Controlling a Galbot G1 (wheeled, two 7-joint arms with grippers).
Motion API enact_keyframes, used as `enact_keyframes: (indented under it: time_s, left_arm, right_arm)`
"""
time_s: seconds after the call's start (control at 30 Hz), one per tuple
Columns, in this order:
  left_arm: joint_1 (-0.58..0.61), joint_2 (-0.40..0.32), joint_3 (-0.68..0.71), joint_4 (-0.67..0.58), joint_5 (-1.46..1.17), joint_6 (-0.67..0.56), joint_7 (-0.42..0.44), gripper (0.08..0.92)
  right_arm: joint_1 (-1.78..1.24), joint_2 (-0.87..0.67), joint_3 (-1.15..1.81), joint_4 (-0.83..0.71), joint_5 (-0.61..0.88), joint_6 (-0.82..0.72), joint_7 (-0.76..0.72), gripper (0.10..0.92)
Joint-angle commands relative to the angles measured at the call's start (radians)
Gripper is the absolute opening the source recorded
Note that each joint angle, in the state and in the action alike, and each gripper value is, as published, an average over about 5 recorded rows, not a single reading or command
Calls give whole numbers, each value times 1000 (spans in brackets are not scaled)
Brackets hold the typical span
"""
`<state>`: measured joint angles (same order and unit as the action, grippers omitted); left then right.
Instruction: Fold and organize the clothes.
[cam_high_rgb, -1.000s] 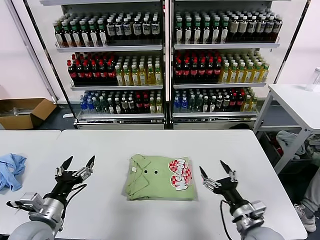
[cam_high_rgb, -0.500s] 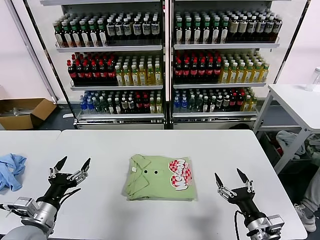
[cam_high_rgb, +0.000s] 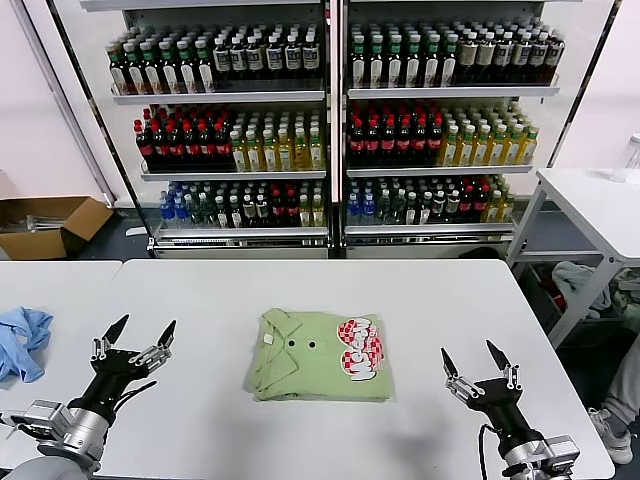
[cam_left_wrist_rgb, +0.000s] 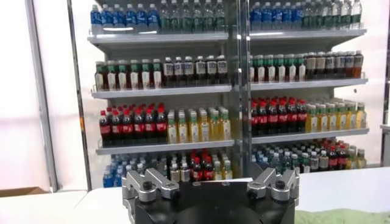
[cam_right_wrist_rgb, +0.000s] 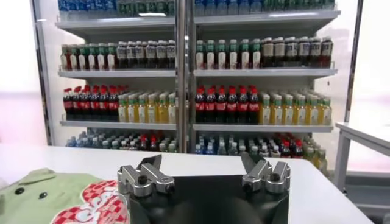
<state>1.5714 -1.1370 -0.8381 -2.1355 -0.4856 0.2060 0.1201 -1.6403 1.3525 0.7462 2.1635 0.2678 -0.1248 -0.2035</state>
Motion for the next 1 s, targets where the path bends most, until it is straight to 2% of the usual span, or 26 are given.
enact_keyframes:
  time_s: [0.03,1.0]
  left_arm:
    - [0,-2,-3,4,17,-4,11,823]
    - [5,-9,-12,2,15,-2,11,823]
  right_arm:
    - [-6,10,22,-4,-4,11,-2,823]
    - [7,8,22,4,-4,8,-9,823]
